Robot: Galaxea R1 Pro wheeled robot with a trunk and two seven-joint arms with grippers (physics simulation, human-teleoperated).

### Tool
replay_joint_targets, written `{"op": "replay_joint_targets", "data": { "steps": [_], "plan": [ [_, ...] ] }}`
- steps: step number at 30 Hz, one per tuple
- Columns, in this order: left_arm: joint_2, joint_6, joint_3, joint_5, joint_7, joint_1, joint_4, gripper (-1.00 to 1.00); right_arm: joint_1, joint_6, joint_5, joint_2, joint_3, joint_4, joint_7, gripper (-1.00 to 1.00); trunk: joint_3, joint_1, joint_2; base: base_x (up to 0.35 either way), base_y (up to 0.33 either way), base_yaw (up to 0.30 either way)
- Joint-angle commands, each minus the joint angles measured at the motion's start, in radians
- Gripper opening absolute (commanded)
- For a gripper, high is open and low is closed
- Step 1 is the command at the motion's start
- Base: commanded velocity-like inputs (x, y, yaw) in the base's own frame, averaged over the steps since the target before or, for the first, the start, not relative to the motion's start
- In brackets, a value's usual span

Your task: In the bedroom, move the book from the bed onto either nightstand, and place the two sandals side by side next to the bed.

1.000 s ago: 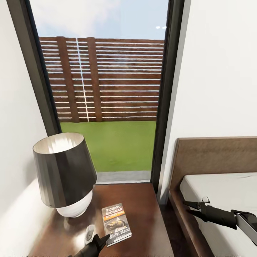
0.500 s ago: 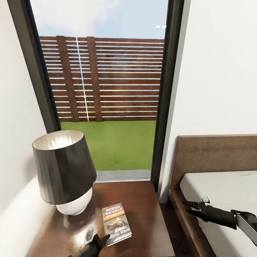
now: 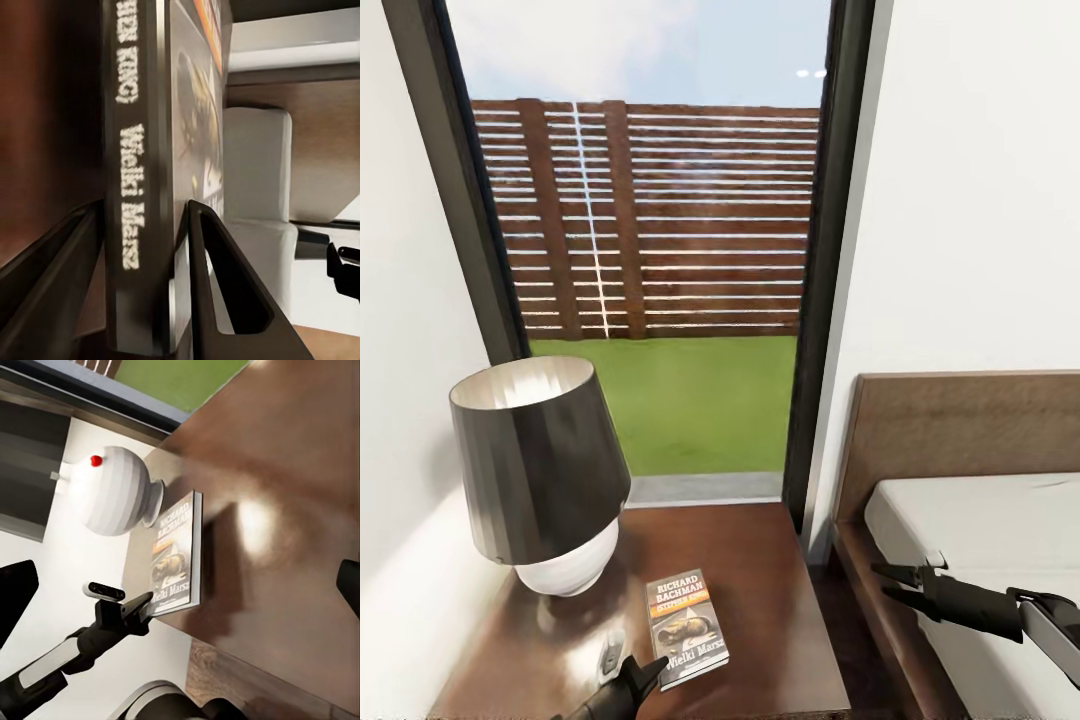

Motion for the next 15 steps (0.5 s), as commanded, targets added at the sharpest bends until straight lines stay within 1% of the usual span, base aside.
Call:
{"op": "replay_joint_targets", "data": {
  "steps": [1,3,11,14,15],
  "plan": [
    [0.0,0.01,0.003,0.006,-0.002,-0.001,0.0,-1.0,-0.001,0.007,-0.009,-0.001,0.005,0.0,0.0,1.0,-0.004,0.004,-0.008,0.0,0.0,0.0],
    [0.0,0.01,0.003,0.006,-0.002,-0.001,0.0,-1.0,-0.001,0.006,-0.009,-0.001,0.005,0.0,-0.001,1.0,-0.01,0.011,-0.022,0.0,0.0,0.0],
    [0.0,0.01,0.003,0.006,-0.002,-0.001,0.0,-1.0,-0.001,0.006,-0.009,-0.001,0.005,0.0,0.0,1.0,-0.01,0.011,-0.022,0.0,0.0,0.0],
    [0.0,0.01,0.003,0.006,-0.002,-0.001,0.0,-1.0,-0.001,0.006,-0.009,-0.001,0.005,0.0,0.0,1.0,-0.02,0.023,-0.043,0.0,0.0,0.0],
    [0.0,0.01,0.003,0.006,-0.002,-0.001,0.0,-1.0,-0.001,0.006,-0.009,-0.001,0.005,0.0,0.0,1.0,-0.02,0.023,-0.043,0.0,0.0,0.0]
  ]
}}
